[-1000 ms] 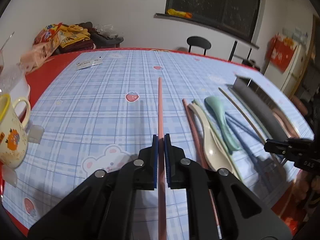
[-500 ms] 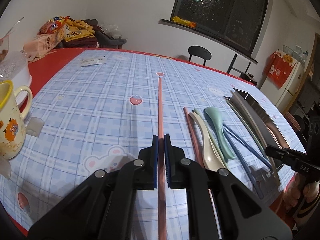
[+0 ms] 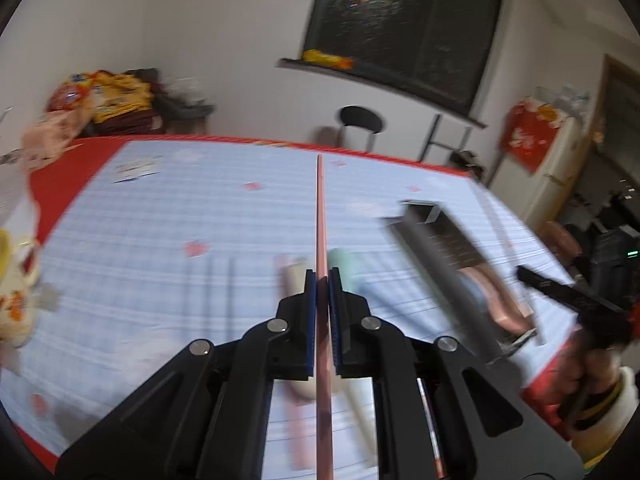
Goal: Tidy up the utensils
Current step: 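Carry both chopsticks into the steel rack and open both tools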
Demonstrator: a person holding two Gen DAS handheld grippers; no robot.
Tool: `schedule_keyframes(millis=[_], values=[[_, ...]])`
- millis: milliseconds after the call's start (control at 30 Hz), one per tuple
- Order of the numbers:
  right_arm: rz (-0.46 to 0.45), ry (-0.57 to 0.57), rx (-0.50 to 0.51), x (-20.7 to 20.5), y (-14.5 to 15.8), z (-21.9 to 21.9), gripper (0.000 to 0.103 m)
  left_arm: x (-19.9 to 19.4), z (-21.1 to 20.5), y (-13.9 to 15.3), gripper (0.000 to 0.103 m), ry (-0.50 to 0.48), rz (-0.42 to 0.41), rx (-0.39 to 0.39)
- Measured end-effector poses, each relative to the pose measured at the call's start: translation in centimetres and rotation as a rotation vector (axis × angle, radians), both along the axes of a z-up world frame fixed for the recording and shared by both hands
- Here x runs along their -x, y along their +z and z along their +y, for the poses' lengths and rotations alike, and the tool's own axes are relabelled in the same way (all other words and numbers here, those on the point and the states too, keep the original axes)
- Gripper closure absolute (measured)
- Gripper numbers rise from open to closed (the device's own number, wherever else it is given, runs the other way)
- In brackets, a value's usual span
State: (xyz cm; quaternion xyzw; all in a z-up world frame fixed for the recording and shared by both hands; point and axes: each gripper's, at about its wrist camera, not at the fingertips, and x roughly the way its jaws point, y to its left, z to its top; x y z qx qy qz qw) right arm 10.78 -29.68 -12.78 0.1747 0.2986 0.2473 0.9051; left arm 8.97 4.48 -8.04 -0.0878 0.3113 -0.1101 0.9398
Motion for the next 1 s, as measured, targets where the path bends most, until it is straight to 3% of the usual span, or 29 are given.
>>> schedule_keyframes(millis=[267,433,867,1000], values=[[0.029,-0.027,-0.006,-2.4,-0.7,-3.5,0.096,-3.5,-9.5,0.0,0.093,-0.116,0.063,0.223],[0.033,-0.011,-0.034,-3.0,-1.2,-4.7,0.096,-5.5,-13.7,-1.0,0.093,-0.106,0.109,0.281],[0.068,-0.004,-0.085,-3.7,-2.5,-5.2,0.096,-8.7,-15.7,-5.6,0.093,0.03,0.264,0.452],[0.077,-0.013,-0.088,-3.7,-2.6,-5.4,0.096,-8.7,-16.1,-6.1,0.093,0.064,0.258,0.444]])
